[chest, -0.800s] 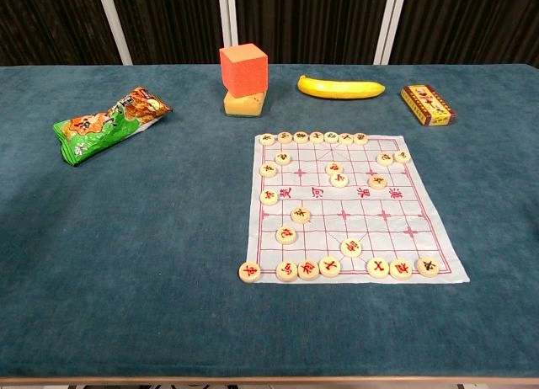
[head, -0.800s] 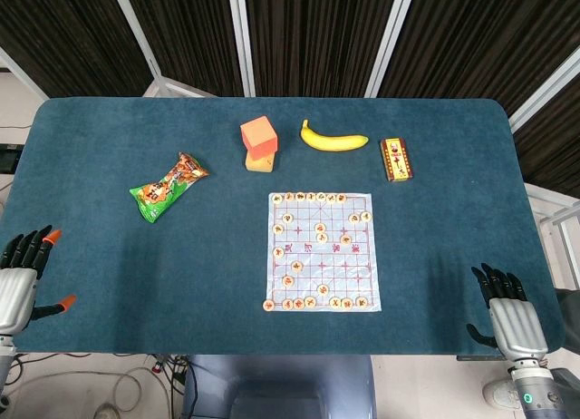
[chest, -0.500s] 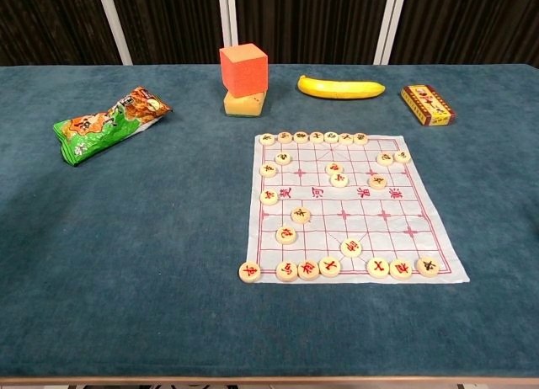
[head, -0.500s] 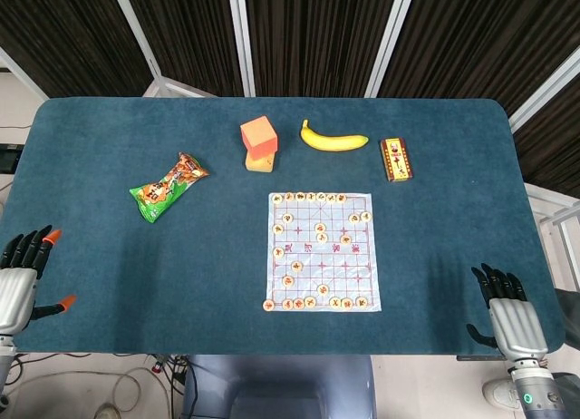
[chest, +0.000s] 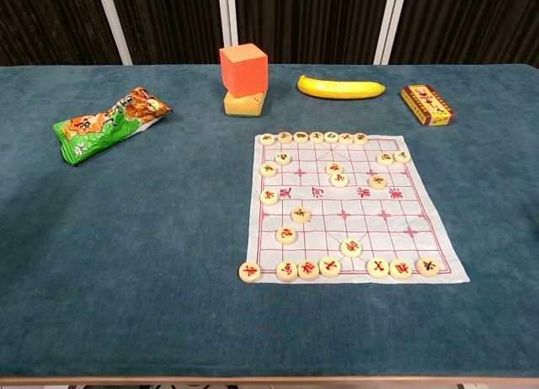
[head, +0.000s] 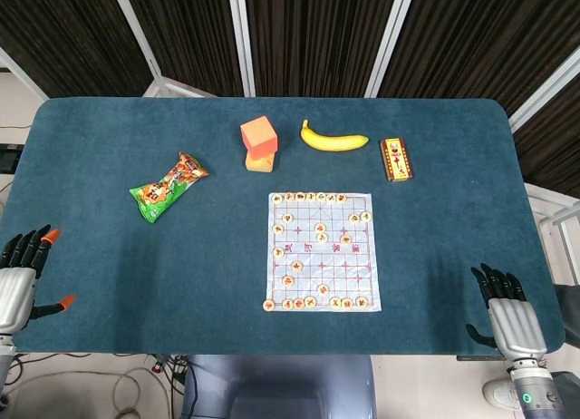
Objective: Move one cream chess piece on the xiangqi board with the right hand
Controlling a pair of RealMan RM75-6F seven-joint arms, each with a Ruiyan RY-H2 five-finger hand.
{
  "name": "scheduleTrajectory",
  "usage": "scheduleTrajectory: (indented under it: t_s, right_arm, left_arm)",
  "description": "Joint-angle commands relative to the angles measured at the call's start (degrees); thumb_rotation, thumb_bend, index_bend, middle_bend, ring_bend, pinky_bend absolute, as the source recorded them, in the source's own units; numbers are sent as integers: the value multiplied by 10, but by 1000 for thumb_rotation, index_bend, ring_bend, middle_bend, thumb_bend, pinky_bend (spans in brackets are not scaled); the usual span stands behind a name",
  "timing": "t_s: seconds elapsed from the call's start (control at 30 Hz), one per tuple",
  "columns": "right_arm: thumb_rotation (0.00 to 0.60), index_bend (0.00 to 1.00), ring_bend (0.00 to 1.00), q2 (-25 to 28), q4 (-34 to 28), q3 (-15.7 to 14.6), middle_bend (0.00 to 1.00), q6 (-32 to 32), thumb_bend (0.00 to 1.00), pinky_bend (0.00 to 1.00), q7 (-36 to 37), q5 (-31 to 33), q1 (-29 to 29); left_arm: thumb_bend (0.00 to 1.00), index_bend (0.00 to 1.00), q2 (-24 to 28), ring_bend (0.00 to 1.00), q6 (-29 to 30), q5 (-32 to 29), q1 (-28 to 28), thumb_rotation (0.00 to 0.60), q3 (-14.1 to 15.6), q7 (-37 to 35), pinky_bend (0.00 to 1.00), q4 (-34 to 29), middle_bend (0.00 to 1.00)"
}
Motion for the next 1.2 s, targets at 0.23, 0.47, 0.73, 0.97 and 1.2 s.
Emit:
scheduleTrajectory:
  t_s: [0.23,0.47,0.73,0.97,1.2]
  right_arm:
    - [600,0,0,2,1,0,0,0,320,0,4,-1,0]
    - [600,0,0,4,-2,-3,0,0,320,0,6,-5,-1]
    - [600,0,0,8,-34,9,0,13,320,0,4,-15,4]
    - [600,0,0,-4,-75,54,0,-9,320,0,-33,7,48]
    - [600,13,0,-25,-118,100,0,-61,320,0,-92,86,106]
  left_arm:
    - [0,0,0,0,0,3,0,600,1,3,0,-1,0]
    - [0,0,1,0,1,0,1,600,0,3,0,-4,0]
    - [0,0,1,0,0,-1,1,600,0,1,0,-5,0]
    - [0,0,1,0,-4,-3,-1,600,-1,-4,0,-5,0]
    - [0,0,1,0,-6,-5,-2,600,-1,-5,0,-5,0]
